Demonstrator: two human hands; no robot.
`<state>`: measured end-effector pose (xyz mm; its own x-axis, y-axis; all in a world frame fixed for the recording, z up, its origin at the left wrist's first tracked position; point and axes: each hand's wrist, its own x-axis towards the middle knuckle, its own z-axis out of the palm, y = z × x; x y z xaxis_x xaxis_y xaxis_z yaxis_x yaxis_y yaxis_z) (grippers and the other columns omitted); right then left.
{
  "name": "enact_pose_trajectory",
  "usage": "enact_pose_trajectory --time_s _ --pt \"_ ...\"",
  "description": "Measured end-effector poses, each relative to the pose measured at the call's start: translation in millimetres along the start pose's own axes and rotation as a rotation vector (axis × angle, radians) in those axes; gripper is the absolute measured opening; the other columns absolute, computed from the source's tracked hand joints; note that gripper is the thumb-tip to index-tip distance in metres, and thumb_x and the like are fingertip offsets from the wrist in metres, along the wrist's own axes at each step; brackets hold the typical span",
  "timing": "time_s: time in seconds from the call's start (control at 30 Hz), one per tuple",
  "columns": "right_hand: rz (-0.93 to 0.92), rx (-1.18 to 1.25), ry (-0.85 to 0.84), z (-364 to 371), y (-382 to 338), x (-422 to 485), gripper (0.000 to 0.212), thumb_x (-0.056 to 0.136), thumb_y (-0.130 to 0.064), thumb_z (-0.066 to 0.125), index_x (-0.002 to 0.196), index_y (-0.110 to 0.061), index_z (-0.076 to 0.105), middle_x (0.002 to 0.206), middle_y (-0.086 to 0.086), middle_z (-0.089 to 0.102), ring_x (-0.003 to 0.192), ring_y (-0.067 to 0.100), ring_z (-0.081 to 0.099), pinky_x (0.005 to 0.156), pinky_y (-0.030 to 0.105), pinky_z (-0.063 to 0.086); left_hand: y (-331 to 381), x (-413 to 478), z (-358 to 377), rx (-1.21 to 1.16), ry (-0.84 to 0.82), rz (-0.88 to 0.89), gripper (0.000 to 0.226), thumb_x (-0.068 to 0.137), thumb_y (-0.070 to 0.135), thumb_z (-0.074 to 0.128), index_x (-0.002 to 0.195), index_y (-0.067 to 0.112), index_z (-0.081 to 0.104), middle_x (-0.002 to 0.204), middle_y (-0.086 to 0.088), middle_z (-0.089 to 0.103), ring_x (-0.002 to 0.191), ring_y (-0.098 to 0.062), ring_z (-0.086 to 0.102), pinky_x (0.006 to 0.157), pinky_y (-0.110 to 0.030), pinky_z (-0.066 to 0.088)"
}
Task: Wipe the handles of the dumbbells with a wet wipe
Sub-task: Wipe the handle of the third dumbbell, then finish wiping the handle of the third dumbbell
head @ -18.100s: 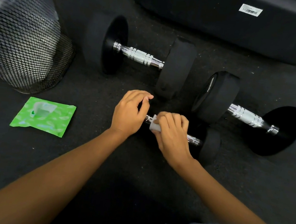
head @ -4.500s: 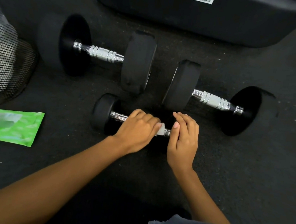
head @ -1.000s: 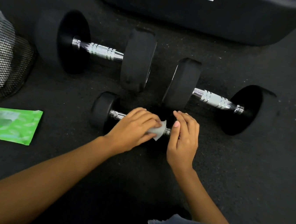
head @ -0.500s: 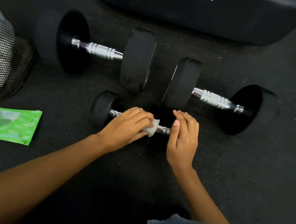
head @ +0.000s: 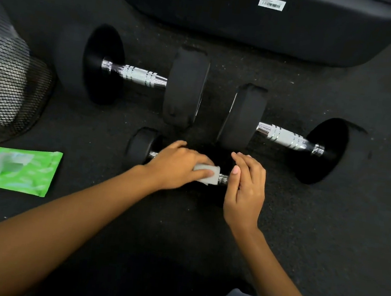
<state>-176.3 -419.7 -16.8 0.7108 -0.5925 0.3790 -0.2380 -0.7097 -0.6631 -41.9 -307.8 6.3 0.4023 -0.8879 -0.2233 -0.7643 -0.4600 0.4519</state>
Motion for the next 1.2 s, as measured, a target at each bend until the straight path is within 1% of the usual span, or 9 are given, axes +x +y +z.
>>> enact_pose_trajectory --time_s 0.1,0.3,0.5,0.77,0.87,0.93,1.03,1.1,1.2 --pt "0.011 -0.004 0.003 1 -1 1 0.036 0.096 -0.02 0.035 0.118 -0.006 0.061 0.116 0.007 0.06 0.115 0.019 0.049 0.097 0.035 0.041 -4 3 -3 0.028 -0.025 -0.084 0.041 0.092 0.054 0.036 0.122 0.036 0.056 0.117 0.004 0.065 0.114 -0.012 0.054 0.11 -0.032 0.02" --pt "-0.006 -0.004 -0.001 -1 -1 0 0.037 0.097 -0.02 0.035 0.118 -0.004 0.06 0.116 0.009 0.06 0.116 0.02 0.049 0.097 0.035 0.042 17 2 8 -0.069 0.013 0.092 0.038 0.092 0.039 0.05 0.129 0.028 0.051 0.123 0.004 0.059 0.112 -0.013 0.053 0.104 -0.028 0.026" --pt "-0.022 -0.029 -0.018 -1 1 1 0.036 0.096 -0.019 0.036 0.118 -0.005 0.06 0.117 0.008 0.06 0.115 0.021 0.049 0.096 0.036 0.042 -2 -11 -10 -0.026 0.022 0.095 0.042 0.085 0.037 0.062 0.126 0.034 0.051 0.129 0.015 0.053 0.114 -0.011 0.044 0.097 -0.022 0.023" --pt "-0.01 -0.105 -0.081 -7 -2 4 0.039 0.097 -0.024 0.033 0.12 -0.008 0.059 0.121 0.006 0.057 0.12 0.02 0.043 0.1 0.04 0.038 -3 -7 -37 0.127 -0.055 0.049 0.038 0.083 0.035 0.061 0.119 0.034 0.047 0.109 0.006 0.058 0.107 -0.011 0.043 0.092 -0.024 0.027" --pt "-0.048 -0.164 -0.093 -12 -6 8 0.037 0.096 -0.023 0.037 0.123 -0.01 0.058 0.127 0.006 0.053 0.124 0.021 0.039 0.104 0.04 0.035 0 -13 -53 -0.034 -0.046 -0.022 0.04 0.083 0.029 0.064 0.118 0.032 0.046 0.11 0.008 0.057 0.104 -0.012 0.047 0.084 -0.025 0.036" --pt "-0.098 -0.156 -0.103 -16 -17 20 0.035 0.095 -0.023 0.041 0.122 -0.011 0.059 0.124 0.005 0.054 0.121 0.021 0.04 0.103 0.037 0.035 1 -16 -71 -0.224 -0.038 -0.102 0.045 0.079 0.025 0.069 0.118 0.031 0.046 0.105 0.009 0.057 0.094 -0.011 0.054 0.078 -0.027 0.045" --pt "-0.113 0.004 -0.271 -18 -51 47 0.035 0.096 -0.032 0.04 0.119 -0.017 0.061 0.115 -0.005 0.057 0.112 0.008 0.043 0.097 0.022 0.036 -3 -18 -98 -0.461 0.043 -0.187 0.052 0.072 0.02 0.077 0.115 0.027 0.048 0.092 0.008 0.059 0.078 -0.006 0.057 0.066 -0.018 0.046" --pt "-0.01 0.172 -0.491 -14 -81 67 0.03 0.096 -0.038 0.043 0.116 -0.024 0.06 0.109 -0.011 0.058 0.106 0.003 0.046 0.09 0.012 0.036 -9 -24 -118 -0.624 0.106 -0.254 0.054 0.069 0.018 0.08 0.113 0.027 0.049 0.092 0.003 0.062 0.077 -0.007 0.059 0.065 -0.017 0.048" --pt "0.266 0.558 -0.7 1 -124 95 0.017 0.094 -0.028 0.05 0.105 -0.024 0.063 0.101 -0.008 0.064 0.098 0.007 0.058 0.088 0.019 0.044 -20 -41 -148 -0.953 0.174 -0.336 0.05 0.069 0.008 0.079 0.106 0.026 0.05 0.1 -0.007 0.061 0.078 -0.01 0.063 0.061 -0.021 0.053"
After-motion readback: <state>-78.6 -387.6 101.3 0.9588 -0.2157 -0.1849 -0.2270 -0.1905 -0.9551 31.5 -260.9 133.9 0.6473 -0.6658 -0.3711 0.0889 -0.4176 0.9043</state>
